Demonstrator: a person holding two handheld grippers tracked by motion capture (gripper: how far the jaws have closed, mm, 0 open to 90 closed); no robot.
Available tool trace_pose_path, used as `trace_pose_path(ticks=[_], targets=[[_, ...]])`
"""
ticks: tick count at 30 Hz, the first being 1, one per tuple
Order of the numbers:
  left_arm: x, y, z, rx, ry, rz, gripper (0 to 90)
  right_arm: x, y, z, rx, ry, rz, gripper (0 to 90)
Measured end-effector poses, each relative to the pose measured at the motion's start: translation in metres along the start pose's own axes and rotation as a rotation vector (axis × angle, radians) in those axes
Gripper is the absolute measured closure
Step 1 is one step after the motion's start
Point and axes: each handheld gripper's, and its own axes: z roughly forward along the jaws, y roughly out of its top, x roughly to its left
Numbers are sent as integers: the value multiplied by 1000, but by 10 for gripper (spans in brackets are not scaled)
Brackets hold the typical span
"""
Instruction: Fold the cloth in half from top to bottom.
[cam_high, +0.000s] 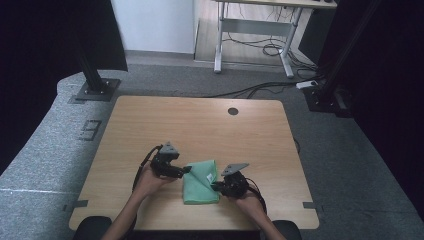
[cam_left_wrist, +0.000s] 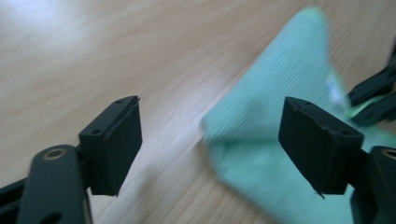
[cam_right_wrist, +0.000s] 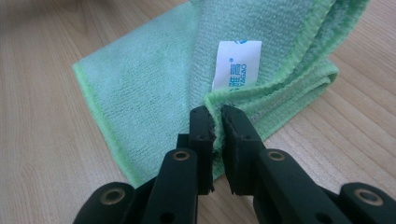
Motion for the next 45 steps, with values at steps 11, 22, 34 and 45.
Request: trace_pose_path(ticks=[11, 22, 34, 45], targets=[[-27, 57, 35, 18, -89, 67, 291, -1, -1, 0, -11, 4, 7, 810], [-32, 65, 58, 120, -193, 47, 713, -3, -3, 0, -15, 17, 10, 802], [-36, 49, 18, 107, -168, 87, 843, 0, -1, -3, -10, 3, 27, 734], [-42, 13, -13, 77, -162, 74, 834, 8, 0, -12, -9, -20, -2, 688]])
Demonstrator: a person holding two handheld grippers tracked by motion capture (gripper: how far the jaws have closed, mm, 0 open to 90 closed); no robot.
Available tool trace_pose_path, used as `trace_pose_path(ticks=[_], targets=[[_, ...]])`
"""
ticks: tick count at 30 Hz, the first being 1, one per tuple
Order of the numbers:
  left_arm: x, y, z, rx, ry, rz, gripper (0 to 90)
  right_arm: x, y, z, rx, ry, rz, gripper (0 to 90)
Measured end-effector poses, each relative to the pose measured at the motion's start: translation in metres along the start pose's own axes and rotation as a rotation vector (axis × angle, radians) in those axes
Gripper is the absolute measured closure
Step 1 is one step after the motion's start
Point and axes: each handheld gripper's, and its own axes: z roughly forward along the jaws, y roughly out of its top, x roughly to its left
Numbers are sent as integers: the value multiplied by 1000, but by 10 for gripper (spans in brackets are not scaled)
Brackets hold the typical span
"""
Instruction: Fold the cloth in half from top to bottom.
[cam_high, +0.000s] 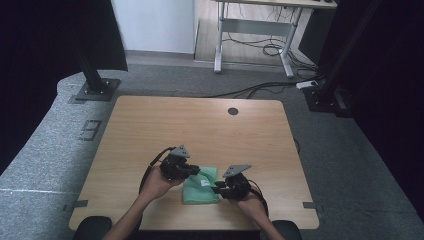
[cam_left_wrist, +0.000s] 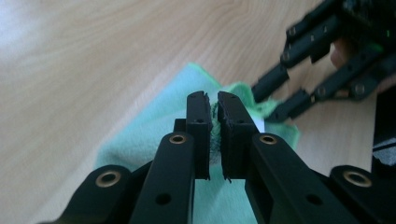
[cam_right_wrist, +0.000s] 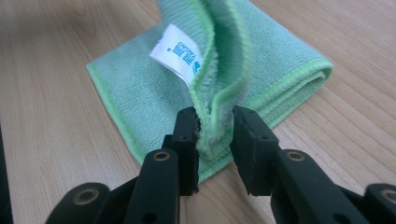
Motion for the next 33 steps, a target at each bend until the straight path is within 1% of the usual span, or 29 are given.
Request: trace_pose_path(ticks=[2, 7, 13, 18, 21, 24, 26, 29, 31, 33], targets=[[-2, -8, -3, -1, -2, -3, 834, 1, 0, -2, -2, -7, -2, 662], [-9, -23, -7, -2, -9, -10, 830, 1, -4, -8, -9, -15, 6, 631], [-20, -42, -5, 17, -6, -6, 815, 3, -11, -12, 2, -13, 12, 584], [-26, -56, -4, 23, 4, -15, 774, 3, -14, -17, 13, -6, 12, 534], [-29, -65, -1, 25, 10, -27, 739, 2, -14, -22, -7, 9, 19, 535], [-29, -72, 1, 22, 7, -41, 709, 2, -12, -27, -27, 9, 22, 537], [-29, -74, 2, 19, 4, -47, 684, 2, -9, -28, -38, 8, 20, 537], [-31, -75, 4, 16, 5, -45, 648, 2, -5, -28, -50, 11, 17, 537], [-32, -76, 4, 13, 6, -46, 627, 4, -3, -27, -53, 17, 19, 561], [-33, -77, 4, 7, 3, -48, 607, 7, -1, -23, -51, 32, 12, 608]])
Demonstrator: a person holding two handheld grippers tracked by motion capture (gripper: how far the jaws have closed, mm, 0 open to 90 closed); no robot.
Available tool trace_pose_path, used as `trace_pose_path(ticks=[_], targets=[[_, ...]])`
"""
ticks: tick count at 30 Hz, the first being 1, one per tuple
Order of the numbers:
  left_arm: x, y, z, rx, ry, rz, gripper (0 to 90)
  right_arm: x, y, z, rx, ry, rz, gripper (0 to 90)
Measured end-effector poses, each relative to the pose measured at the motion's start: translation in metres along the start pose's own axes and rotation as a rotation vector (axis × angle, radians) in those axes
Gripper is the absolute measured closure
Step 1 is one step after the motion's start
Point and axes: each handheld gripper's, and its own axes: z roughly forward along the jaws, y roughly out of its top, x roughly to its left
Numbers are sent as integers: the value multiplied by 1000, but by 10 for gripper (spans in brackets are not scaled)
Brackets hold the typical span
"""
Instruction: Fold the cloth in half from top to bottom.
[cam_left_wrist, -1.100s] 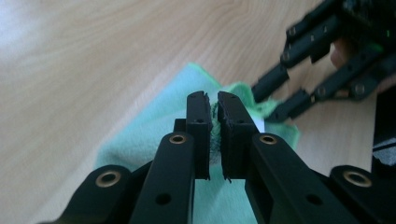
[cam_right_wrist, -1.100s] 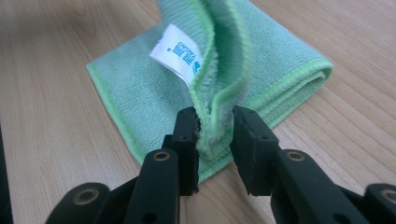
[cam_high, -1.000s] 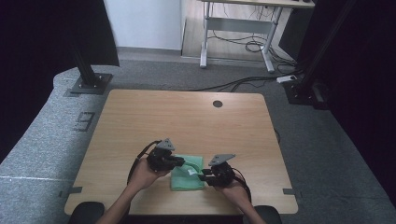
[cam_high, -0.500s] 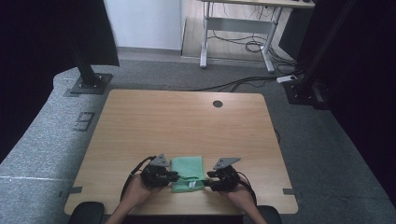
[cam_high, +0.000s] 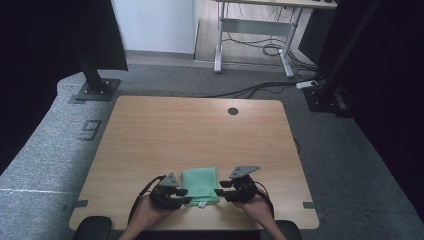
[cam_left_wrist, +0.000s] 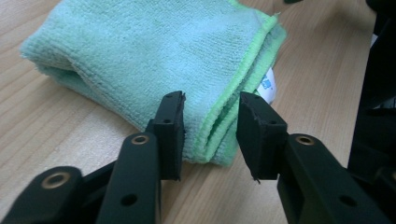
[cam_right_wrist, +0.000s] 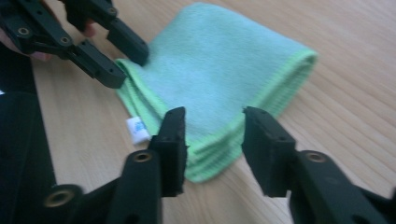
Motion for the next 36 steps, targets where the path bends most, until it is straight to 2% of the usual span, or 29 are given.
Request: trace_pose_path(ticks=[3, 5, 9, 12, 14, 19, 21, 23, 24, 26, 29, 32, 34, 36], targets=[[-1, -2, 0, -7, 5, 2, 584, 5, 0, 8, 14, 19, -20, 654], [-2, -4, 1, -5, 18, 10, 576, 10, -1, 14, 43, 20, -38, 657], [-4, -5, 5, -1, 60, 53, 588, 12, -7, 25, 107, -17, -73, 664], [-5, -2, 8, 14, 100, 96, 612, 13, -8, 28, 116, -45, -89, 728], [-1, 1, 11, 18, 125, 127, 617, 13, -6, 29, 118, -68, -97, 766], [20, 16, 20, 15, 168, 153, 619, 2, 1, 36, 106, -103, -77, 779], [30, 22, 23, 5, 161, 138, 602, -5, 5, 39, 101, -112, -66, 776], [36, 25, 23, -17, 126, 98, 522, -12, 8, 40, 99, -109, -47, 745], [36, 25, 21, -33, 116, 79, 491, -14, 8, 39, 96, -107, -37, 704], [35, 24, 14, -48, 118, 74, 461, -17, 9, 36, 86, -115, -26, 643], [32, 21, 4, -57, 139, 79, 461, -18, 11, 27, 50, -107, -9, 651], [36, 17, 2, -57, 138, 50, 495, -15, 15, 24, 31, -103, -27, 684], [38, 15, 5, -48, 131, 38, 527, -12, 16, 29, 50, -100, -46, 705], [38, 13, 8, -39, 139, 42, 572, -10, 16, 35, 87, -111, -75, 767]])
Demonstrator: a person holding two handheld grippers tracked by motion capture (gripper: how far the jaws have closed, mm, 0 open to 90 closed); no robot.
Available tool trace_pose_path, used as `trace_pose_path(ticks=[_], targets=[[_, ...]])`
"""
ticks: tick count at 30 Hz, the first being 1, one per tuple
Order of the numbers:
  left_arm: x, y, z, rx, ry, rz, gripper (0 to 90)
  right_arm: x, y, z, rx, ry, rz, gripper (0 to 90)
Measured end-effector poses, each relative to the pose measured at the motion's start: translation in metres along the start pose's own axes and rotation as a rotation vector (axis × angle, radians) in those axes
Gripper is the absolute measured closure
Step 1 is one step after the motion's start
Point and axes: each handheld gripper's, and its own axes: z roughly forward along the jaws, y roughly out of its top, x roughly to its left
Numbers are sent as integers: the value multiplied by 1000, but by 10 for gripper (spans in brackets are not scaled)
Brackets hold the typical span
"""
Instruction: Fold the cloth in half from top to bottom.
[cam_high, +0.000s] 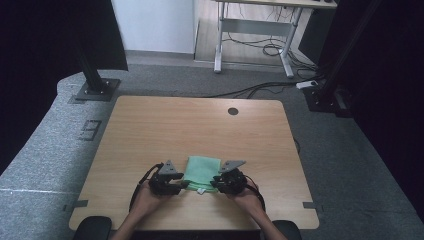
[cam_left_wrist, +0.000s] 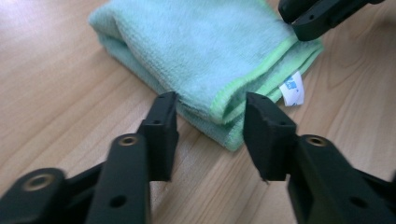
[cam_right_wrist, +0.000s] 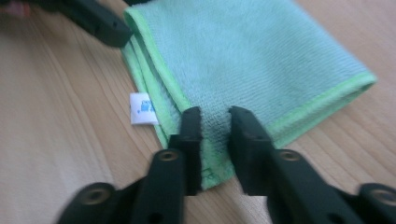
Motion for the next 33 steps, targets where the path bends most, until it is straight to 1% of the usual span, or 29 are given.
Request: trace_pose_path(ticks=[2, 4, 5, 9, 13, 14, 15, 18, 20, 21, 22, 24, 25, 26, 29, 33], targets=[[0, -1, 2, 3, 1, -8, 614, 1, 0, 4, 16, -8, -12, 819], [0, -3, 3, 6, -1, -12, 653, 2, 0, 2, 17, -7, -10, 876], [0, -3, 4, 8, -1, -13, 663, 2, 1, 0, 13, -7, -10, 885], [-2, -4, 5, 9, 2, -21, 673, 3, 2, -10, -14, -6, 3, 887], [-1, -5, 6, 6, -2, -33, 672, 6, 3, -16, -19, 3, -2, 887], [-1, -5, 6, 6, -5, -33, 672, 7, 3, -16, -15, -4, -10, 861], [-1, -5, 6, 5, -6, -35, 672, 8, 3, -15, -13, -20, -22, 818], [-2, -6, 6, 5, -6, -32, 671, 6, 0, -8, 9, -28, -17, 700], [-3, -6, 5, 3, -4, -26, 670, 3, -2, -1, 25, -31, -20, 690], [-4, -7, 5, 2, -2, -25, 670, 2, -4, 2, 32, -28, -15, 708], [-5, -7, 5, 3, 1, -19, 670, 1, -5, 3, 32, -24, -10, 749], [-6, -7, 5, 5, 5, -11, 673, 1, -5, 2, 29, -34, -13, 835], [-7, -7, 5, 4, 8, -9, 674, 2, -5, 1, 23, -38, -14, 849], [-8, -7, 6, 3, 10, -5, 676, 2, -4, -1, 19, -42, -15, 852], [-10, -7, 6, 0, 15, 0, 680, 3, -2, -10, -14, -55, -8, 854], [-12, -8, 7, -6, 14, -8, 681, 9, 2, -22, -35, -49, -2, 848]])
